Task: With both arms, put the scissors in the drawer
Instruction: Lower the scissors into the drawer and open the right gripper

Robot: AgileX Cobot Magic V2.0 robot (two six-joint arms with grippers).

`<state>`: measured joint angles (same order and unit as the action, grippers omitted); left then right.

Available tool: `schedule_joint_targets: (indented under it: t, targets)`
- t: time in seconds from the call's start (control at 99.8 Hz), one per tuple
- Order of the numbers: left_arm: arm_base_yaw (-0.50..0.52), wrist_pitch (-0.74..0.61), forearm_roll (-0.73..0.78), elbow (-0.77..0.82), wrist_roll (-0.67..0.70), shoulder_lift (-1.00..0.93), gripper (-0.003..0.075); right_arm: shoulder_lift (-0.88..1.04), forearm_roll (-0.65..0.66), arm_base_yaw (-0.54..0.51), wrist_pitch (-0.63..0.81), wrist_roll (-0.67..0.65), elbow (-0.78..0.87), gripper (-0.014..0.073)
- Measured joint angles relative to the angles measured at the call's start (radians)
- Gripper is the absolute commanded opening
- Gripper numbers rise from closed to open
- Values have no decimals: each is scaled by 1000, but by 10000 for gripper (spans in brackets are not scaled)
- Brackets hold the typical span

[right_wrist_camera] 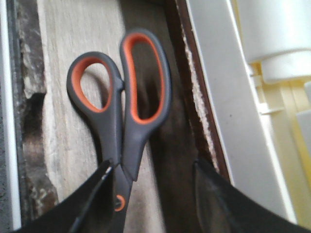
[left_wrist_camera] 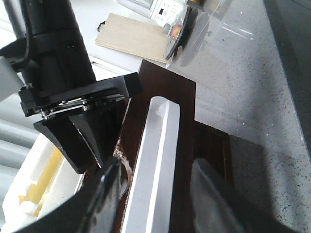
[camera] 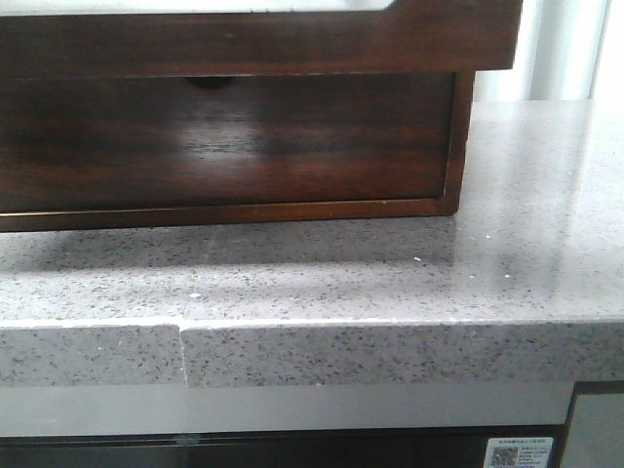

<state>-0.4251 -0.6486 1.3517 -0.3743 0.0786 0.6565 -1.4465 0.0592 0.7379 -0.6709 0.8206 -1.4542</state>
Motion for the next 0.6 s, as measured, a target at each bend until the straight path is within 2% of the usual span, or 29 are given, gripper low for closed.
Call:
schedule_joint_targets:
  t: [0.221,0.291,0.331,0.381,0.481,0.581,0.601]
  targets:
    - [0,0,-3,0,2,0,311,4,0,0,-3,-10,0,332]
    - [0,0,-3,0,2,-4,310,20,0,0,-8,-32,0,258]
    - [0,0,-5,0,2,-9,296,34,0,0,-12,-50,0,176]
    - [0,0,-7,1,7,-19,252,54,0,0,-18,-75,0,99]
    - [0,2,-6,1,14,-55,109,101,0,0,-43,-94,0,-70]
    - [0,6,-6,1,51,-106,-17,145,0,0,-83,-120,0,-62]
    - [0,8,-6,1,64,-112,-20,153,0,0,-90,-129,0,-62]
